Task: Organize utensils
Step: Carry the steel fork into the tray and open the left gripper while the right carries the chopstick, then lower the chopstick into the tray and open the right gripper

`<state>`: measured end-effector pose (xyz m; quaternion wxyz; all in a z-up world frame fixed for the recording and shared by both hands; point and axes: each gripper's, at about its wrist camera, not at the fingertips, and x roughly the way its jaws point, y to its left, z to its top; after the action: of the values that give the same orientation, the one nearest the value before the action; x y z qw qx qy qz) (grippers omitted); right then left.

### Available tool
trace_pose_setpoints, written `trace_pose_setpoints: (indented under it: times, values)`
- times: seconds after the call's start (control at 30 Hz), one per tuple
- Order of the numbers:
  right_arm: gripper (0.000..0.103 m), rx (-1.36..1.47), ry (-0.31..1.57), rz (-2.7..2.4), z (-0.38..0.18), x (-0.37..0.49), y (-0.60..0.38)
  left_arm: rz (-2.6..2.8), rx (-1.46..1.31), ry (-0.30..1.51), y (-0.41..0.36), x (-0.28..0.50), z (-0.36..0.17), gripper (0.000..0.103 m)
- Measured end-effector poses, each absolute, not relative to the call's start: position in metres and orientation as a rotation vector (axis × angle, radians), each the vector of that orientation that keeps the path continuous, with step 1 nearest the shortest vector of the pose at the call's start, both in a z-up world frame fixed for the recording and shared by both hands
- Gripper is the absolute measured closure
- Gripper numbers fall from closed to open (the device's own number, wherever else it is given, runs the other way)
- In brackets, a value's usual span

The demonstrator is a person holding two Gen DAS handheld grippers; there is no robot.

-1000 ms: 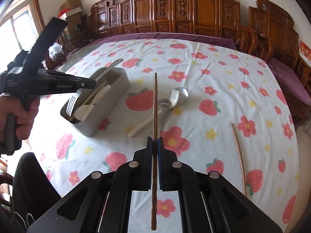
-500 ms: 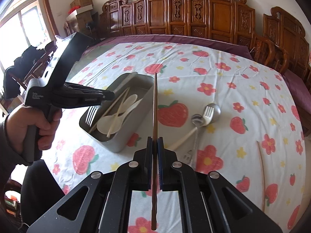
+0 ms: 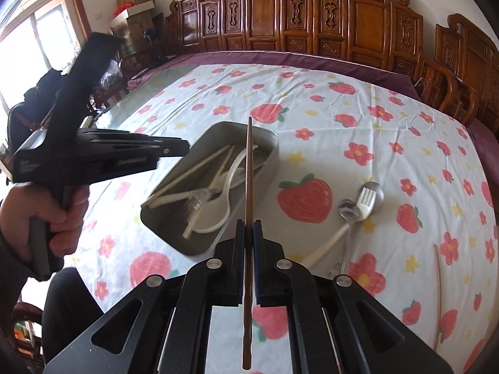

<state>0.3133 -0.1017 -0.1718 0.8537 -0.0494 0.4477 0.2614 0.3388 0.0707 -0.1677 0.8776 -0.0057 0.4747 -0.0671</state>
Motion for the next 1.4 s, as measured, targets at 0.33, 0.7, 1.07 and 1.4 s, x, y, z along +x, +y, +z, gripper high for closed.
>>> trace_pose_setpoints:
  times: [0.33, 0.7, 1.07, 1.4]
  values:
    - [0.097, -0.077, 0.950, 0.562, -0.184, 0.330, -0.054, -0.118, -0.021, 0.885, 0.111, 0.289, -0.149, 0.096]
    - [0.097, -0.038, 1.005, 0.542, -0.206, 0.361, -0.014, -0.090, -0.025, 0.801, 0.137, 0.256, -0.134, 0.095]
    - [0.096, 0.043, 1.062, 0.480, -0.232, 0.386, -0.004, -0.083, -0.034, 0.780, 0.147, 0.249, -0.130, 0.089]
    - [0.095, -0.007, 0.999, 0.511, -0.215, 0.372, -0.009, -0.114, -0.029, 0.795, 0.134, 0.247, -0.134, 0.089]
